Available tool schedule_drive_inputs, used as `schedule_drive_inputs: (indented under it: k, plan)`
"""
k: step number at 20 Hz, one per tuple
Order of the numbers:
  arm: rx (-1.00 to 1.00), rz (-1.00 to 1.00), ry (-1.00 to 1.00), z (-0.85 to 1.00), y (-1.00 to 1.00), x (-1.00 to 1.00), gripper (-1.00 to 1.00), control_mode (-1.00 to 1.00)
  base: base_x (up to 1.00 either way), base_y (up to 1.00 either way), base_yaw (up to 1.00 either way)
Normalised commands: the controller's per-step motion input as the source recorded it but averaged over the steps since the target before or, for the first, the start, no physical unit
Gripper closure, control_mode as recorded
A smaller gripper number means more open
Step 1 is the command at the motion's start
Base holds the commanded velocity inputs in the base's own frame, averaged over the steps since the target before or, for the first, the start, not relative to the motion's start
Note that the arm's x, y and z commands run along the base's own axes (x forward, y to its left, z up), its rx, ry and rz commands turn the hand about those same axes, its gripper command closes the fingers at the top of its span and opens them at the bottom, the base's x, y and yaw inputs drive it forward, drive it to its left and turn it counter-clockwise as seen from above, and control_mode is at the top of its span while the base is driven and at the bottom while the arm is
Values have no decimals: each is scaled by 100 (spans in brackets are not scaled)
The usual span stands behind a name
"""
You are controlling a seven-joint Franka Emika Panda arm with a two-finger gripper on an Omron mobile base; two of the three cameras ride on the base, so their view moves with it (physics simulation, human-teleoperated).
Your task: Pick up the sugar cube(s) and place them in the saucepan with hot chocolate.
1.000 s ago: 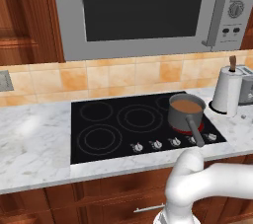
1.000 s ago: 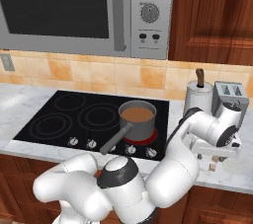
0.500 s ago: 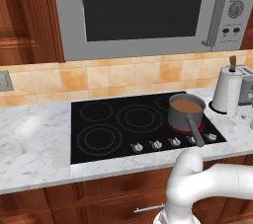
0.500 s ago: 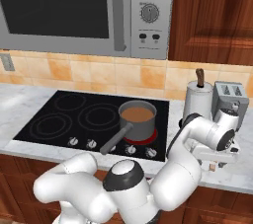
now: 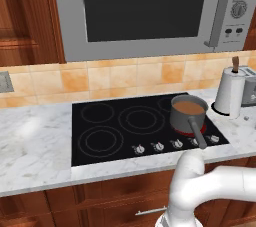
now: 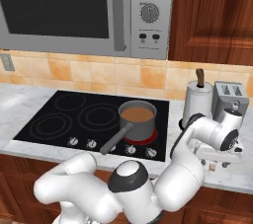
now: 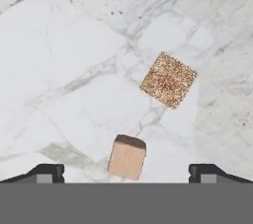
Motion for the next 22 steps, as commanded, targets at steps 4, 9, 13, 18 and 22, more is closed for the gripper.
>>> schedule_drive_inputs:
  k: [4, 9, 13, 18, 22]
  plan:
    - [0, 0, 0, -1, -6, 2, -100, -100, 0, 0, 0]
    - [0, 0, 0, -2, 0, 0, -100, -100, 0, 0, 0]
    - [0, 0, 0, -2, 0, 0, -100, -100, 0, 0, 0]
    - [0, 0, 0, -12, 0, 0, -100, -100, 0, 0, 0]
    - [0, 0, 0, -23, 0, 0, -100, -100, 0, 0, 0]
